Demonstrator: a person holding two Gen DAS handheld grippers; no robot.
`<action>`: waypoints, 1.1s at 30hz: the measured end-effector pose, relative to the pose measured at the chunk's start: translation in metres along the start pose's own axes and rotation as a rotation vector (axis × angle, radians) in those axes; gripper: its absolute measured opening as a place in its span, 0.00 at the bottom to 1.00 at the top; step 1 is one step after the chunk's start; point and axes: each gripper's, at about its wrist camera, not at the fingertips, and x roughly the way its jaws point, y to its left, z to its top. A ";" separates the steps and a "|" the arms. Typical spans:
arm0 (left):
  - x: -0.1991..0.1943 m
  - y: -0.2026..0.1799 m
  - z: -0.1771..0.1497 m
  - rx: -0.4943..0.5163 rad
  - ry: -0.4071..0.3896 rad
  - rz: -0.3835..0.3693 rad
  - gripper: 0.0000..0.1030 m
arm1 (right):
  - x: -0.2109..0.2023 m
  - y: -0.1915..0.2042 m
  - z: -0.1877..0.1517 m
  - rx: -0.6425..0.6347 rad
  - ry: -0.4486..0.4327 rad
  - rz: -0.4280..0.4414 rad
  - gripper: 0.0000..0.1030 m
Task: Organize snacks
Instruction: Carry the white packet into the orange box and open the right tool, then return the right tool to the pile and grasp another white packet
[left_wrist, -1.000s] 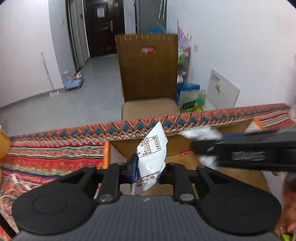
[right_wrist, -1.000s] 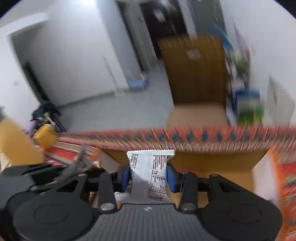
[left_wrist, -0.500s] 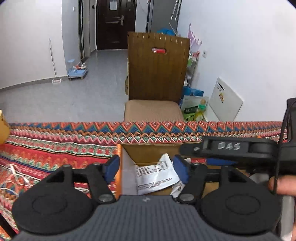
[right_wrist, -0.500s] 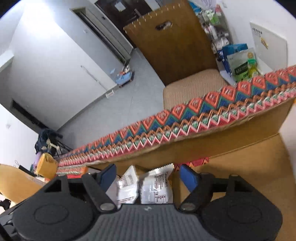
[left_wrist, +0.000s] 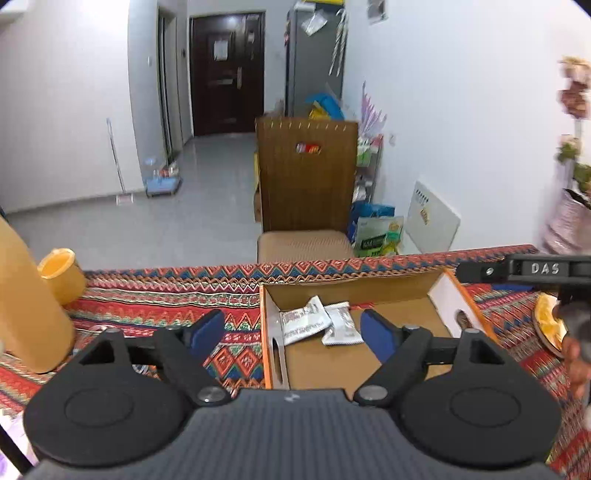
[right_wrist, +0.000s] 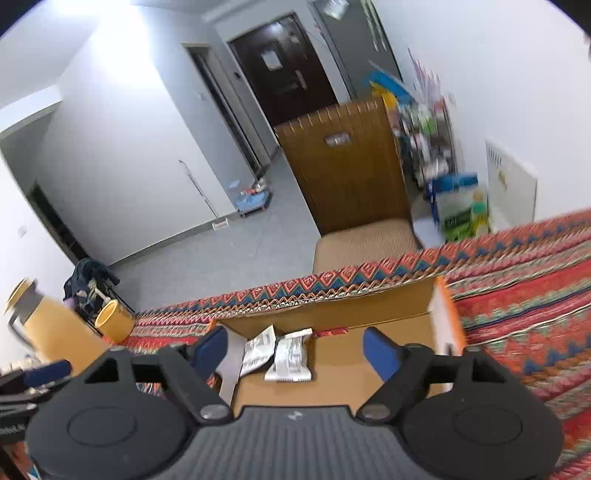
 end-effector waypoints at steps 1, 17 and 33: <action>-0.019 -0.003 -0.006 0.008 -0.021 0.000 0.82 | -0.018 0.002 -0.005 -0.023 -0.017 0.002 0.86; -0.223 -0.028 -0.155 -0.037 -0.258 0.038 0.99 | -0.263 0.009 -0.167 -0.271 -0.313 0.032 1.00; -0.260 -0.074 -0.355 -0.003 -0.280 0.237 1.00 | -0.307 -0.032 -0.381 -0.354 -0.412 -0.220 1.00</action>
